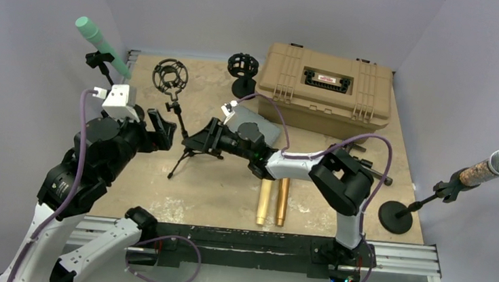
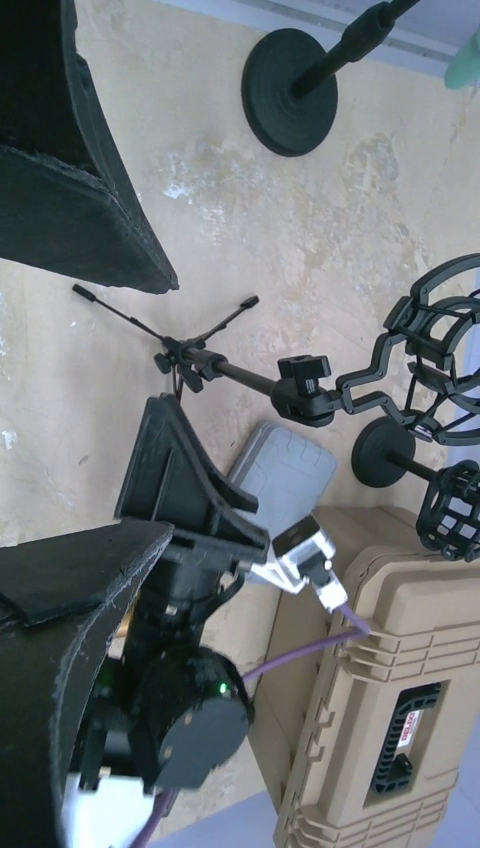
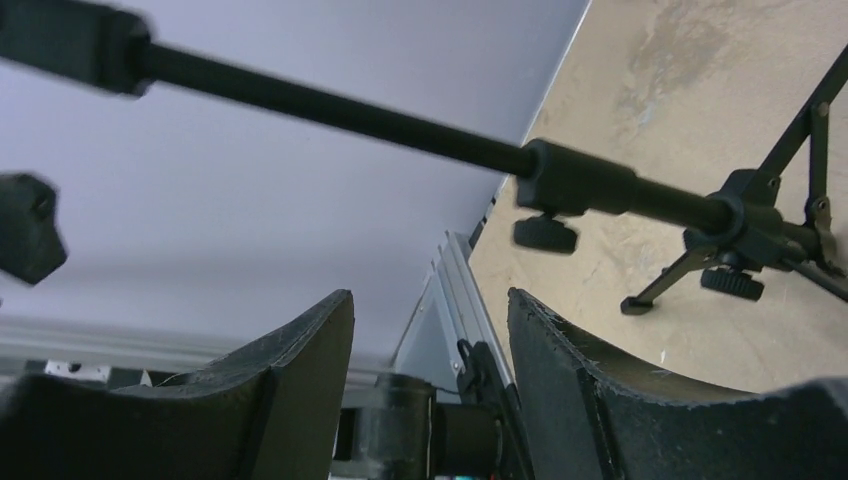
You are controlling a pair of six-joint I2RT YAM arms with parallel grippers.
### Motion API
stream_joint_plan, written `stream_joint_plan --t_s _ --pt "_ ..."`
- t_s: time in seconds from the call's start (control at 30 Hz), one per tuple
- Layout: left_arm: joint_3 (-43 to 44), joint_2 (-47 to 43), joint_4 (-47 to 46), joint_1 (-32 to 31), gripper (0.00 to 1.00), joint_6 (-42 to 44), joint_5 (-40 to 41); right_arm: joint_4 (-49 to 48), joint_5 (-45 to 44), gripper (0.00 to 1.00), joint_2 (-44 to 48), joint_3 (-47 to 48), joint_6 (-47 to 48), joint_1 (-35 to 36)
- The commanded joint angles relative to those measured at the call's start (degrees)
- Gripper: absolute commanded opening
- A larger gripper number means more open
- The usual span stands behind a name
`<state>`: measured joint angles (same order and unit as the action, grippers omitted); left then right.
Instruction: Remove the microphone from the stand
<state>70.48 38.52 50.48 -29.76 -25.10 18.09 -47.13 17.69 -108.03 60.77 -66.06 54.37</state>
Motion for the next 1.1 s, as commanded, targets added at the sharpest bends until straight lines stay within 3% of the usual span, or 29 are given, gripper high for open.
stream_joint_plan --t_s 0.0,0.27,0.7,0.8,0.97,1.07 --pt "-0.38 -1.68 -1.50 0.00 0.82 -0.89 -1.30 -5.05 -2.03 0.56 -4.99 4.89 -4.31 0.12" --pt "-1.42 -3.78 -1.73 -0.01 0.82 -0.51 -2.08 -2.12 -5.53 0.54 -7.38 6.63 -2.80 0.12" --pt "-2.44 -4.55 -2.09 0.00 0.82 -0.25 -2.46 0.87 -6.34 0.38 -9.33 9.21 -1.72 0.14" --pt "-2.61 -4.84 -2.25 0.02 0.82 -0.25 -2.41 1.70 -6.09 0.30 -10.09 9.58 -1.68 0.08" --pt "-2.80 -4.70 -2.22 -0.02 0.82 -0.29 -2.36 5.24 -6.05 0.01 -9.39 8.86 0.77 0.03" --pt "-2.80 -4.90 -2.06 -0.04 0.82 -0.39 -2.29 10.70 -5.49 0.00 -7.07 8.47 5.59 -0.15"
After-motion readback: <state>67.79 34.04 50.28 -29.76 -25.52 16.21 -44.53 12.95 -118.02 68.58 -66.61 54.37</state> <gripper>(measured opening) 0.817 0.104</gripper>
